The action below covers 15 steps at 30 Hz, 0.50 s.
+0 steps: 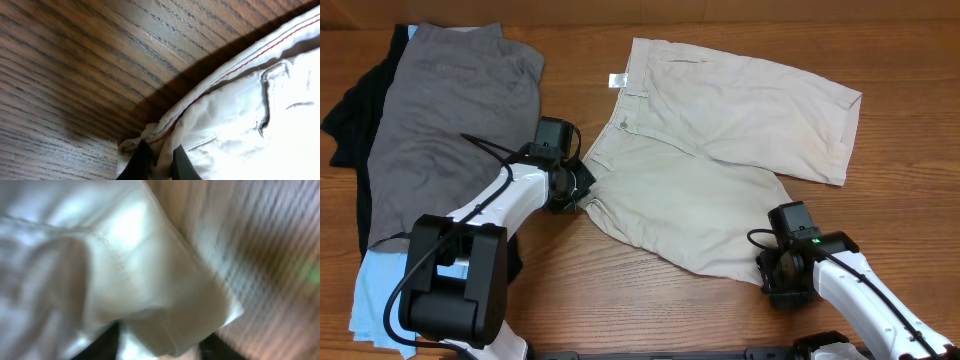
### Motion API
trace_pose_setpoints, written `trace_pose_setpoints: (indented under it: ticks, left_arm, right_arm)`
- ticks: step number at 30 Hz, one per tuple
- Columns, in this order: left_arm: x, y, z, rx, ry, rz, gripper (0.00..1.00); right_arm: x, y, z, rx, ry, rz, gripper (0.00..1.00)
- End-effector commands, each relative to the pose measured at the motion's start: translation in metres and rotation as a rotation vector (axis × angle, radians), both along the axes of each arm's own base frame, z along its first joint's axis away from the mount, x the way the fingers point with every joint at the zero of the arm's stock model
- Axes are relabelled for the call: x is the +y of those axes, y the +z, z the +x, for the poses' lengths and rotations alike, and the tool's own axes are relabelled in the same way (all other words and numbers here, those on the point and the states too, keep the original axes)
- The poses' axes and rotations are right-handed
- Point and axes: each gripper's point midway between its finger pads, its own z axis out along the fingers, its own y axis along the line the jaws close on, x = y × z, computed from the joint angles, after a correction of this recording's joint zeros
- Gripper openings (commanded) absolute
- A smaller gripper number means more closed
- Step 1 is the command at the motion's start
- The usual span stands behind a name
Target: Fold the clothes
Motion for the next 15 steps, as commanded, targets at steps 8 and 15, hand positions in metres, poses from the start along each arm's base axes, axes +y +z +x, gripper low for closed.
trace_pose_setpoints:
  ticks: [8, 15]
  left_arm:
    - [0.037, 0.041, -0.003, -0.017, -0.135, 0.093, 0.04]
    - [0.044, 0.126, -0.015, -0.221, -0.18, 0.113, 0.04]
  right_arm:
    - [-0.017, 0.077, 0.04, -0.056, 0.283, -0.136, 0.04]
    - [-0.019, 0.159, 0.066, -0.199, 0.413, -0.178, 0.04]
